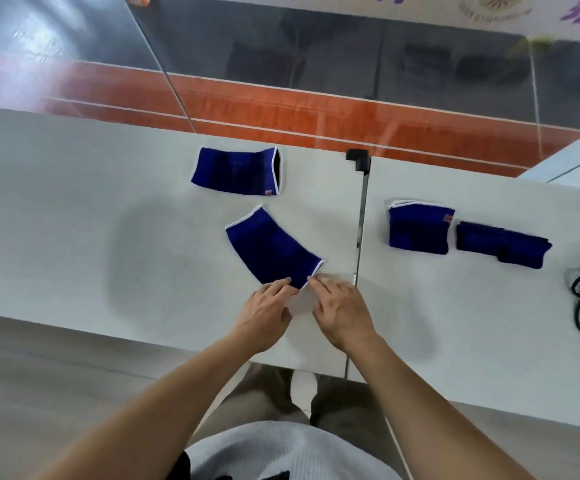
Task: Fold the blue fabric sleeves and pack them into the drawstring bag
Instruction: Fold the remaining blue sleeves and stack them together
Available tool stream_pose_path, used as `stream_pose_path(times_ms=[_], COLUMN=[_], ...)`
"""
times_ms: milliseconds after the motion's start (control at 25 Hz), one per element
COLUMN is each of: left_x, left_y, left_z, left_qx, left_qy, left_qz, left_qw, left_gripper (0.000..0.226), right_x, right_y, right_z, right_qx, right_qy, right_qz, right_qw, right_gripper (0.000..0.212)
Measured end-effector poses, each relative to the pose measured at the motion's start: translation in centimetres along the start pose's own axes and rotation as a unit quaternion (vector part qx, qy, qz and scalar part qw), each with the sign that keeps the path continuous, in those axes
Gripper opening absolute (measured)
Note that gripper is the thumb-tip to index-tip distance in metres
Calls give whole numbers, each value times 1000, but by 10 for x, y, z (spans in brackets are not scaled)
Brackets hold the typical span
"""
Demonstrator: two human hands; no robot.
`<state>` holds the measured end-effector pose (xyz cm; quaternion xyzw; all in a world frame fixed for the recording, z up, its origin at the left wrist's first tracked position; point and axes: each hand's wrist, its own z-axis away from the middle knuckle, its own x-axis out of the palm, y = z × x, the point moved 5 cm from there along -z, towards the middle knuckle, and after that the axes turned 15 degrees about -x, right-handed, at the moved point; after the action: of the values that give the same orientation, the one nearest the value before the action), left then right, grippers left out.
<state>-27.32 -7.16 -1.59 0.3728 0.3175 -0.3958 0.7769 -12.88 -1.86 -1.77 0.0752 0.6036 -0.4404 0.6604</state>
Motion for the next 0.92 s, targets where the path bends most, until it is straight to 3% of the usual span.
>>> stream_pose_path(times_ms=[120,240,320,440,600,680,840,920], left_x=[-22,-36,-40,-37,-33,-40,-60,-82], left_y=[-25,-42,-36,-22,-4,1,15,24], left_z=[-15,-37,-54,-75,-74,-65,-50,-45], left_qx=[-130,-334,-396,-410,-389,-362,-282,-266], left_qy=[40,41,38,31,40,45,29,67], left_qz=[136,307,360,387,476,518,534,547], left_qw=[981,890,844,825,788,774,796,791], left_gripper=[40,54,62,61,33,32,34,22], right_x=[-3,-9,-12,-10,0,4,-5,-22], right_y=[5,21,32,41,48,50,55,53], right_z=[1,7,12,18,32,40,39,34], right_qx=[25,63,76,46,-12,-6,7,9], right_qy=[37,76,84,103,121,130,172,221], right_qz=[62,102,127,141,78,64,48,-55], right_qw=[997,990,985,984,990,989,984,974], right_gripper=[49,51,50,45,38,44,28,20])
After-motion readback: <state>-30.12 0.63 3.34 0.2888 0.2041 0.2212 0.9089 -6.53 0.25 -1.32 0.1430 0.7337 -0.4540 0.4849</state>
